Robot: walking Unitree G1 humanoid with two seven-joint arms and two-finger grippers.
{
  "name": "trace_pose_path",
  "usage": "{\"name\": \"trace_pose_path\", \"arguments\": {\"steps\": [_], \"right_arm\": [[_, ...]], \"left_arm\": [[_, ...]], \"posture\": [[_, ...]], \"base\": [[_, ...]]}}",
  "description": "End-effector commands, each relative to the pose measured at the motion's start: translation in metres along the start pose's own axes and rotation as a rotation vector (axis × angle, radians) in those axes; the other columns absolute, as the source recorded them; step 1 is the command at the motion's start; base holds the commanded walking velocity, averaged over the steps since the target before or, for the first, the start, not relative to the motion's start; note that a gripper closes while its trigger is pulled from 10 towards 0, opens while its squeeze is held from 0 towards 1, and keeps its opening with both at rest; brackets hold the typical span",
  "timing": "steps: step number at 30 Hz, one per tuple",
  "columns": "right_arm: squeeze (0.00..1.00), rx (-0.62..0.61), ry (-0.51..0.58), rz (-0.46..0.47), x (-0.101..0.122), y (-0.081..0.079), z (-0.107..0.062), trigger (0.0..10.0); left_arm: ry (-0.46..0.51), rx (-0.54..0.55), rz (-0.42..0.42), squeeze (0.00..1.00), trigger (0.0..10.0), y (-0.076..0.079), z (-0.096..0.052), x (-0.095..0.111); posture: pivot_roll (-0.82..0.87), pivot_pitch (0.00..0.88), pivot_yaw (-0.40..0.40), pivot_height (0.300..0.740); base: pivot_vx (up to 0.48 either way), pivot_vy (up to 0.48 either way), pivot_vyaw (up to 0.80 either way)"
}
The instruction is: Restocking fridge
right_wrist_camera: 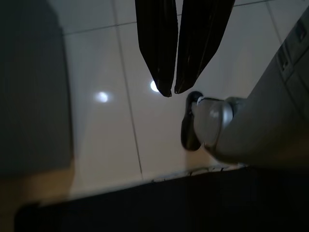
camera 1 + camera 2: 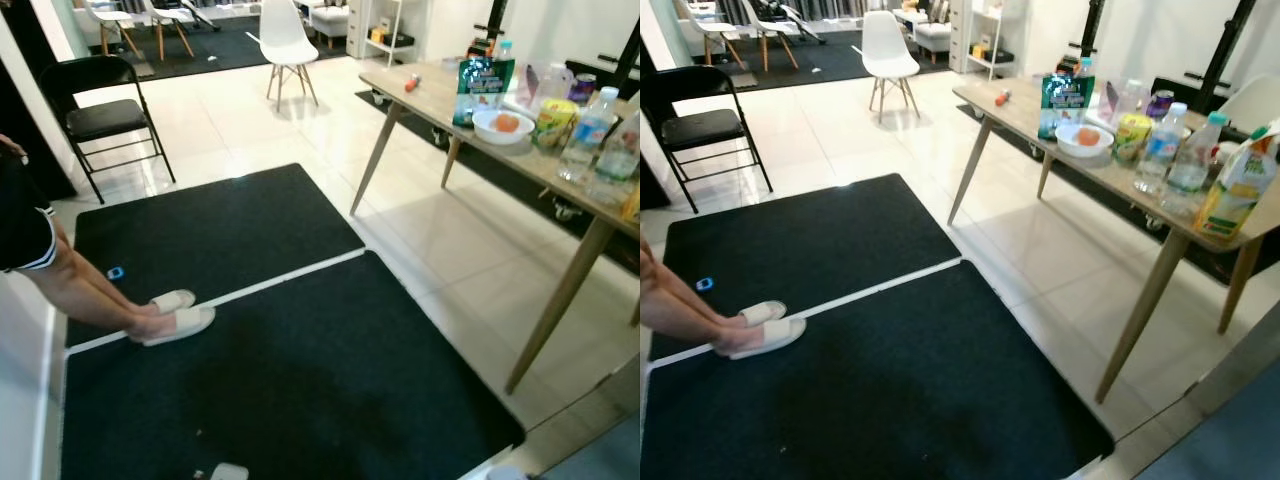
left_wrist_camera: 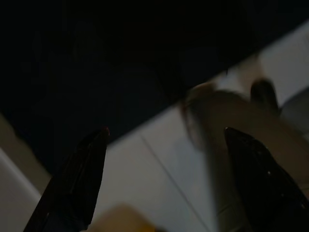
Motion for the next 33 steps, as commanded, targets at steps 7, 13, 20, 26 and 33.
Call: {"name": "trace_pose_path", "arguments": {"steps": [7,13,20,26,33], "right_arm": [[0.0,0.016,0.012,-0.001,0.002,-0.008,0.003,10.0],[0.0,0.017,0.008,0.0,0.001,-0.009,0.003,10.0],[0.0,0.017,0.006,-0.002,0.001,-0.009,0.003,10.0],[0.0,0.005,-0.018,-0.005,-0.002,-0.008,0.003,10.0],[0.0,0.008,-0.057,0.01,-0.007,-0.009,0.003,10.0]], "left_arm": [[-0.061,-0.014,0.006,0.0,10.0,0.003,-0.003,-0.017],[-0.062,-0.013,0.008,0.0,10.0,0.003,-0.003,-0.018],[-0.062,-0.013,0.009,0.0,10.0,0.003,-0.003,-0.018],[-0.063,-0.014,0.009,0.0,10.0,0.004,-0.003,-0.018],[-0.065,-0.014,0.011,0.0,10.0,0.004,-0.004,-0.019]], "posture": [[-0.08,0.009,-0.016,0.74],[-0.08,0.008,-0.017,0.74],[-0.08,0.007,-0.018,0.74],[-0.08,0.007,-0.018,0.74],[-0.08,0.01,-0.019,0.74]], "base": [[0.363,0.0,0.0],[0.363,0.0,0.0],[0.364,0.0,0.0],[0.421,0.0,0.0],[0.447,0.0,-0.63]]}}
Point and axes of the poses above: a point about 5 cm out from each wrist's last joint towards the gripper, its own z axis pointing out of the wrist towards the gripper, its own x axis along the axis of the wrist's last joint, y = z × x, the point moved 2 cm from there along z, pointing out of the wrist towards the gripper, and after that the axes turned 5 degrees about z, right-handed, at the moved point
